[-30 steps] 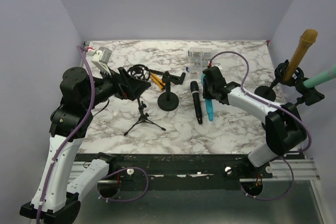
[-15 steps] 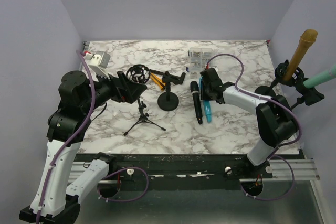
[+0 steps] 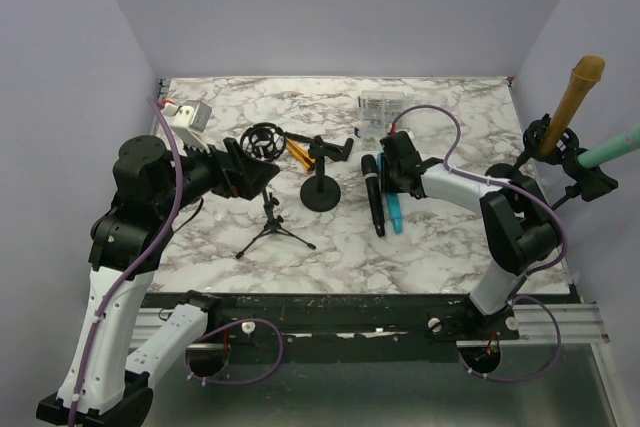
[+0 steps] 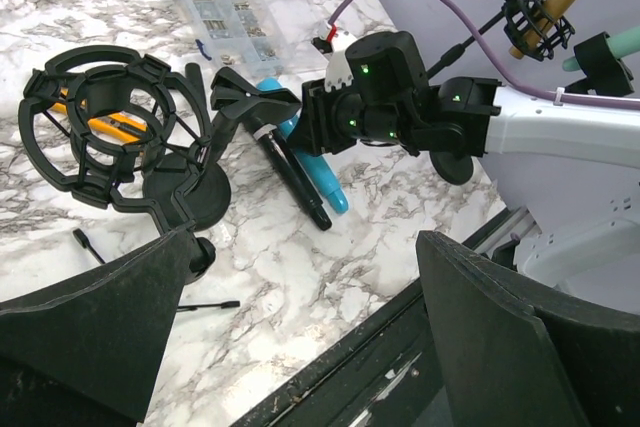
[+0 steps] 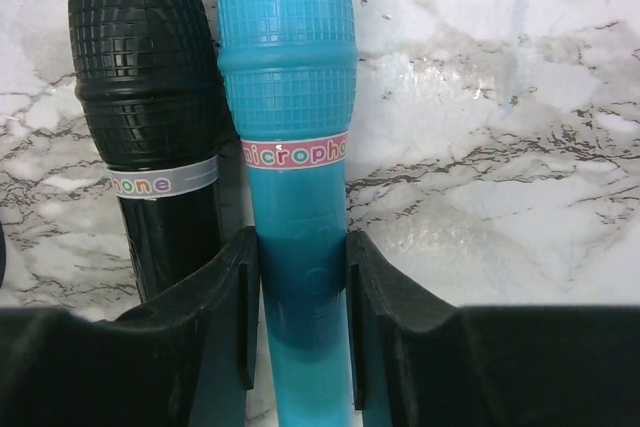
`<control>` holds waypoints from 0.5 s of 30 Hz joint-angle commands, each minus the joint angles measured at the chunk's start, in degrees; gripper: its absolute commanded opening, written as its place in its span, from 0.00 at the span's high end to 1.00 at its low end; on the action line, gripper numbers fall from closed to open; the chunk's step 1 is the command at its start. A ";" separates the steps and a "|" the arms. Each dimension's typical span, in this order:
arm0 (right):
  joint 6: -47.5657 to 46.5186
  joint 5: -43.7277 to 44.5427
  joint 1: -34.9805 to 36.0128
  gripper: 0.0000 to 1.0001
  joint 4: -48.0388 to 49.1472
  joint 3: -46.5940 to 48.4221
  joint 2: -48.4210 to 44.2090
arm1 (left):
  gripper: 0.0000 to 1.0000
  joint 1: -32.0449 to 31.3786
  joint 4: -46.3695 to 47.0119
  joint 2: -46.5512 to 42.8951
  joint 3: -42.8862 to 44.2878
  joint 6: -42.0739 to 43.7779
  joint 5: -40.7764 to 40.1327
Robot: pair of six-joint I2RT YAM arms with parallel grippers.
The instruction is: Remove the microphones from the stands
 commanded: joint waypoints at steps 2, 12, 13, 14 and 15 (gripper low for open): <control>-0.30 -1.36 -0.24 0.57 -0.46 0.88 1.01 | 0.02 0.33 -1.08 -0.56 1.40 1.35 -0.32; -0.62 -4.13 -0.26 0.33 -5.38 3.12 -5.68 | 0.02 0.32 -7.34 0.03 3.80 5.87 -6.73; -0.68 -4.53 -0.26 0.32 -5.79 3.25 -6.83 | 0.01 0.33 -8.14 -0.03 3.99 6.34 -7.68; -0.60 -4.90 -0.24 0.30 -6.23 3.35 -7.79 | 0.02 0.32 -8.83 0.04 4.20 6.67 -8.68; -0.53 -5.07 -0.26 0.29 -6.93 3.57 -8.97 | 0.01 0.32 -9.45 -0.02 4.29 6.96 -9.41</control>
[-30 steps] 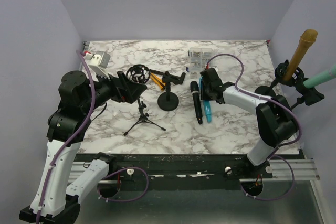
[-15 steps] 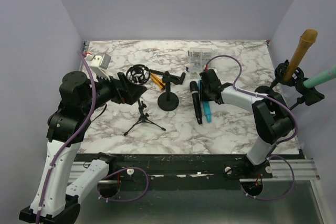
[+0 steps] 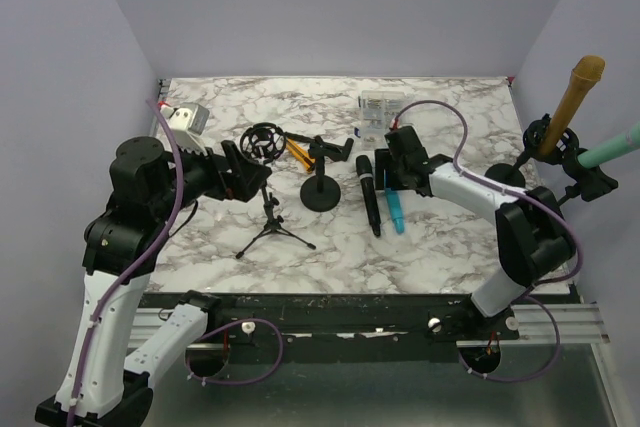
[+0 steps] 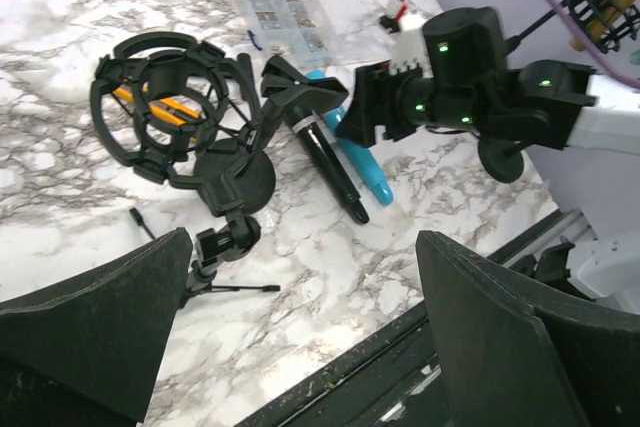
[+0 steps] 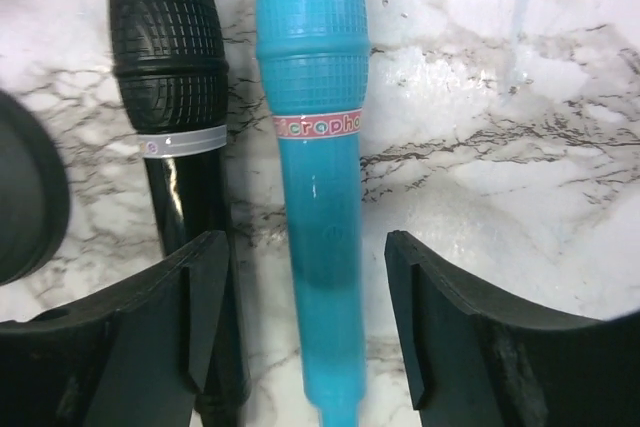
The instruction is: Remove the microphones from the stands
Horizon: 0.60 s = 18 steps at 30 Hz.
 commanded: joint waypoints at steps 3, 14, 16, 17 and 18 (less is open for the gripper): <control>-0.13 -3.77 -0.28 0.27 -4.63 2.42 -9.15 | 0.02 0.32 -5.73 0.06 1.93 3.64 -6.02; 6.29 -22.93 -0.18 0.24 -1.95 -4.21 -22.65 | 0.23 -1.03 -7.98 6.04 2.25 6.75 -11.78; 8.22 -26.96 -0.18 0.24 0.31 -6.06 -24.41 | 0.23 -2.88 -6.87 7.19 1.91 7.02 -12.92; 9.06 -28.55 -0.18 0.24 1.40 -6.99 -25.14 | 0.22 -4.11 -6.44 7.94 1.78 7.18 -13.78; 9.69 -30.62 -0.09 0.24 2.54 -8.06 -25.67 | 0.22 -4.97 -6.21 8.83 1.76 7.58 -14.85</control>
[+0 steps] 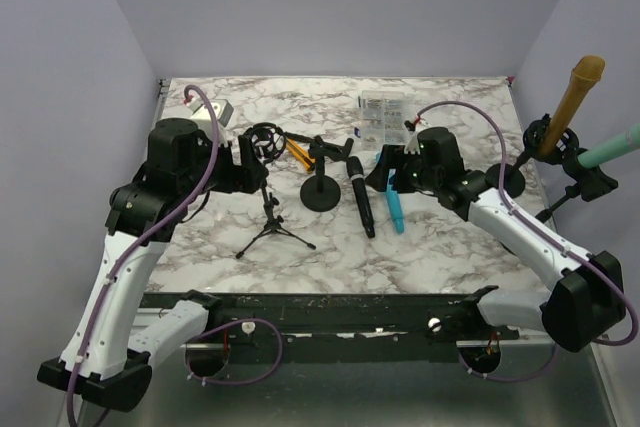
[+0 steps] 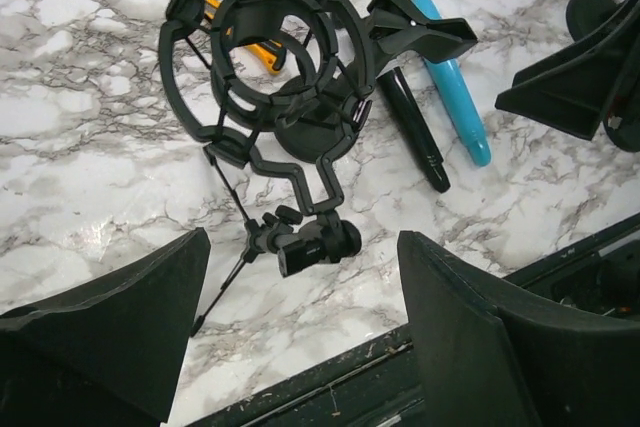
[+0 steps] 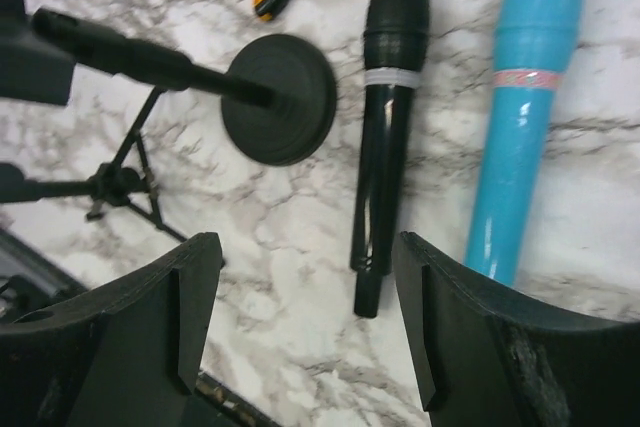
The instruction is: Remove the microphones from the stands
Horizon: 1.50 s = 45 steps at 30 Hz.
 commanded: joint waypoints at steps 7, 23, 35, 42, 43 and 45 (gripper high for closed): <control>8.76 -17.75 1.65 0.24 9.87 -10.10 -5.17 | 0.29 -5.55 1.42 6.59 0.01 6.49 -5.58; 38.30 -18.53 17.61 0.30 48.12 -20.46 8.06 | 0.55 -5.14 9.34 -2.08 -9.92 16.85 14.54; 46.16 -4.96 22.88 0.36 45.37 -14.89 11.49 | 0.22 -5.13 11.83 -4.23 -13.90 10.03 13.36; 46.75 2.93 27.26 0.36 37.36 -7.13 14.92 | 0.02 -5.13 13.31 -10.04 -18.33 7.10 7.65; 46.88 3.80 27.73 0.36 36.55 -6.29 15.44 | 0.02 -5.13 13.32 -10.87 -18.66 6.79 6.50; 47.25 4.96 28.64 0.36 35.72 -4.80 16.63 | 0.02 -5.13 13.17 -12.50 -18.97 6.77 4.89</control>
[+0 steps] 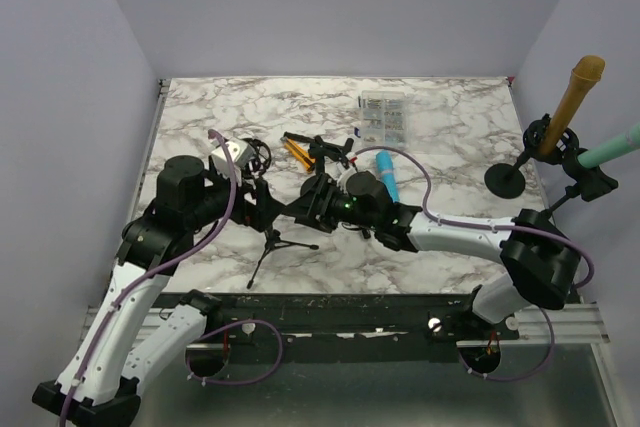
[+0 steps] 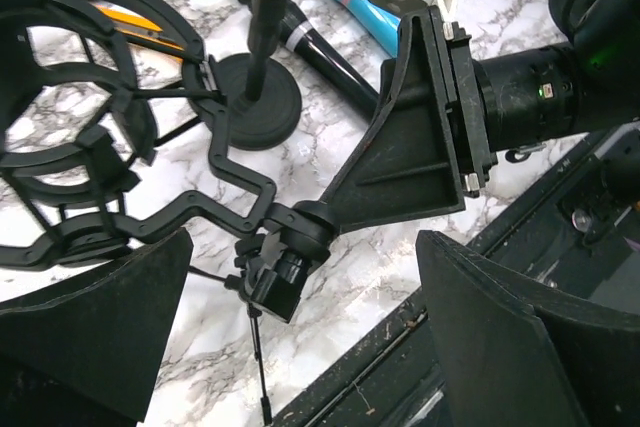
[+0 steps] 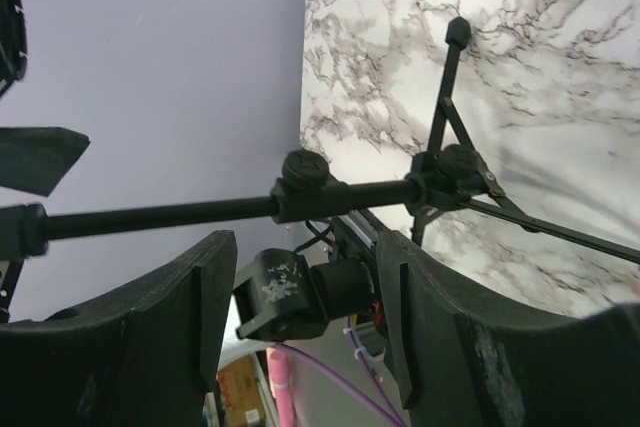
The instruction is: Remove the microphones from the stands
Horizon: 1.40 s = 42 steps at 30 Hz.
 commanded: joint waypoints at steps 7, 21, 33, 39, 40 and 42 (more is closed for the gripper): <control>3.13 10.61 4.25 0.36 -4.20 7.57 7.04 | 0.01 -0.02 1.51 -9.75 -1.30 -3.58 -12.13; 4.81 16.59 8.23 0.44 -5.03 12.04 11.37 | 0.02 -0.02 1.62 -17.83 -5.51 -6.50 -15.12; 6.53 19.45 9.00 0.65 -4.35 10.56 11.99 | 0.01 -0.02 0.15 -23.55 -6.30 -6.71 -16.79; 2.02 19.96 8.83 0.99 -3.70 9.92 10.88 | 0.02 -0.02 0.81 -25.63 -8.68 -8.63 -16.70; 0.59 20.53 8.73 0.99 -4.64 9.92 10.37 | 0.02 -0.02 0.98 -26.03 -9.35 -8.98 -16.70; -2.26 20.23 7.95 0.99 -6.26 10.41 9.51 | 0.01 -0.02 1.33 -27.09 -10.58 -9.45 -17.17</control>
